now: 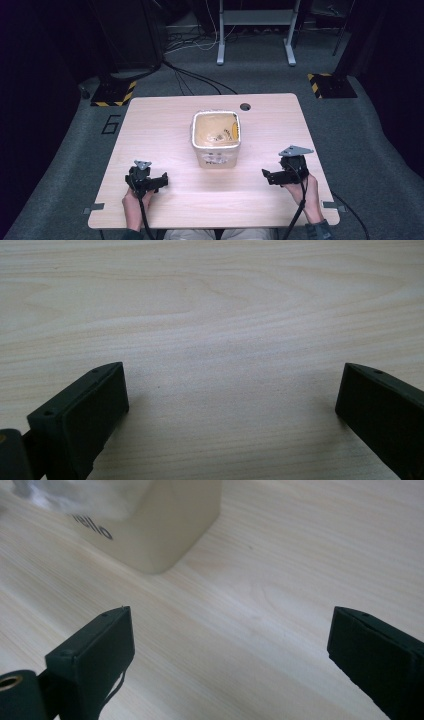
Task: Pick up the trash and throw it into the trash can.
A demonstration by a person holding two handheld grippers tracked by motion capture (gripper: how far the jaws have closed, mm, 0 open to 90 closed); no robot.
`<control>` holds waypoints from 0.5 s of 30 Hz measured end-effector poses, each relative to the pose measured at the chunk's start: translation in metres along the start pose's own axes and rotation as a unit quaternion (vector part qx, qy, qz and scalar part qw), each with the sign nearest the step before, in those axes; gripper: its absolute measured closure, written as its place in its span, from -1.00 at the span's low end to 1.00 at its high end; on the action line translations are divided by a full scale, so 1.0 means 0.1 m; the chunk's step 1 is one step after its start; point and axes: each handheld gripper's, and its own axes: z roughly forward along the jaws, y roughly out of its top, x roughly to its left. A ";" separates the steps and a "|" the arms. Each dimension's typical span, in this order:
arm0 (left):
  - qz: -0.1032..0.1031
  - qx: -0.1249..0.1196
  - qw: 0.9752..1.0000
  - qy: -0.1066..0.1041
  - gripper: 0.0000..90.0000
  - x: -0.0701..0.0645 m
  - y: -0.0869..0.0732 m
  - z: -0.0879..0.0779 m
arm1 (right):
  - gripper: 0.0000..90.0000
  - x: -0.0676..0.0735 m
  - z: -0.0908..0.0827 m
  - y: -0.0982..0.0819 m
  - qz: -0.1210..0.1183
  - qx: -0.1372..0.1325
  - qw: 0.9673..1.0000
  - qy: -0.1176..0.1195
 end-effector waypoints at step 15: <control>0.000 0.000 1.000 0.000 -1.00 0.00 0.00 0.00 | -0.89 -0.25 0.16 -0.63 0.057 0.009 0.998 -0.033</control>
